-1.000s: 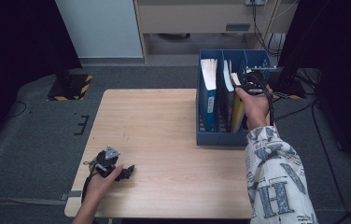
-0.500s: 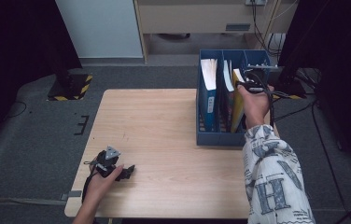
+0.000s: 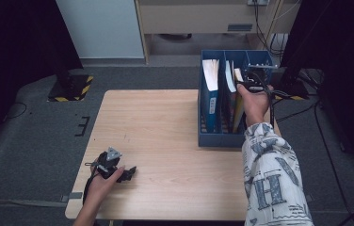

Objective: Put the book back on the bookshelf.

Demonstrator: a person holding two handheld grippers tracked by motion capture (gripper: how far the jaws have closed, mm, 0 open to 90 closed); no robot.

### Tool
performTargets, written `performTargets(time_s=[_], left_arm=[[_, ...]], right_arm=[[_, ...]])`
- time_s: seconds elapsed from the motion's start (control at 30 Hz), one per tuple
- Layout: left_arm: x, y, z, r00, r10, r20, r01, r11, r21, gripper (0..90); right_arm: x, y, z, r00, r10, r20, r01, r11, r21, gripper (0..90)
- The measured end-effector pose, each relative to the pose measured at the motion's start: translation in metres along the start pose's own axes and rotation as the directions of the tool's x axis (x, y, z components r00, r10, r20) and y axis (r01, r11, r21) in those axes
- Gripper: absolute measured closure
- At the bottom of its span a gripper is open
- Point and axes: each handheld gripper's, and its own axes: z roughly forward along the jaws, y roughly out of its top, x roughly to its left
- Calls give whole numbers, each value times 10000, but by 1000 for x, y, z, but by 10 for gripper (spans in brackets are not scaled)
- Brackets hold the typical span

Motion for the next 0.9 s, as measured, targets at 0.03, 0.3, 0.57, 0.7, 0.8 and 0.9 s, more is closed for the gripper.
performTargets(time_s=[0.03, 0.3, 0.57, 0.7, 0.8, 0.9], left_arm=[[0, 0, 0, 10000, 0, 0, 0, 10000, 0, 0], [0, 0, 0, 10000, 7, -14, -7, 10000, 6, 0], [-1, 1, 1, 10000, -13, -11, 13, 10000, 12, 0], [-1, 1, 1, 10000, -21, -3, 21, 10000, 11, 0], [-1, 1, 1, 10000, -8, 0, 8, 10000, 14, 0], [-1, 1, 1, 10000, 16, 3, -16, 10000, 13, 0]], right_arm=[[0, 0, 0, 10000, 0, 0, 0, 10000, 0, 660], [0, -10, -16, 9997, -18, -248, 27, 9992, 387, 597], [-1, -16, -21, 9995, -145, -294, 165, 9975, 686, 633], [1, -16, -20, 9996, -195, -186, 207, 9975, 676, 699], [2, -16, -20, 9990, -436, -30, 437, 9968, 672, 734], [3, -15, -20, 9977, -658, 175, 644, 9952, 736, 750]])
